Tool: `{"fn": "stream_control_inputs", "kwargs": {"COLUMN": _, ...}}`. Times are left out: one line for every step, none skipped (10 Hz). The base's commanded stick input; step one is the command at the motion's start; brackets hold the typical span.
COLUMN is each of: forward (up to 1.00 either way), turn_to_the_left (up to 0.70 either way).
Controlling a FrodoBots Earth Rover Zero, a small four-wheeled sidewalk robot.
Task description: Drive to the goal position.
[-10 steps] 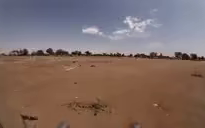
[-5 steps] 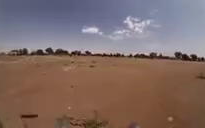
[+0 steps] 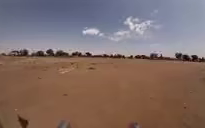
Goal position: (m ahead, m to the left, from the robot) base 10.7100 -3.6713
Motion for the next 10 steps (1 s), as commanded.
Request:
{"fn": "stream_control_inputs", "kwargs": {"forward": 0.7, "turn_to_the_left": 0.0}}
{"fn": "stream_control_inputs", "kwargs": {"forward": 0.7, "turn_to_the_left": 0.0}}
{"fn": "stream_control_inputs", "kwargs": {"forward": 0.7, "turn_to_the_left": 0.0}}
{"fn": "stream_control_inputs", "kwargs": {"forward": 0.7, "turn_to_the_left": 0.0}}
{"fn": "stream_control_inputs", "kwargs": {"forward": 0.7, "turn_to_the_left": 0.0}}
{"fn": "stream_control_inputs", "kwargs": {"forward": 0.7, "turn_to_the_left": 0.0}}
{"fn": "stream_control_inputs", "kwargs": {"forward": 0.7, "turn_to_the_left": 0.0}}
{"fn": "stream_control_inputs", "kwargs": {"forward": 0.7, "turn_to_the_left": 0.0}}
{"fn": "stream_control_inputs", "kwargs": {"forward": 0.7, "turn_to_the_left": 0.0}}
{"fn": "stream_control_inputs", "kwargs": {"forward": 0.7, "turn_to_the_left": 0.0}}
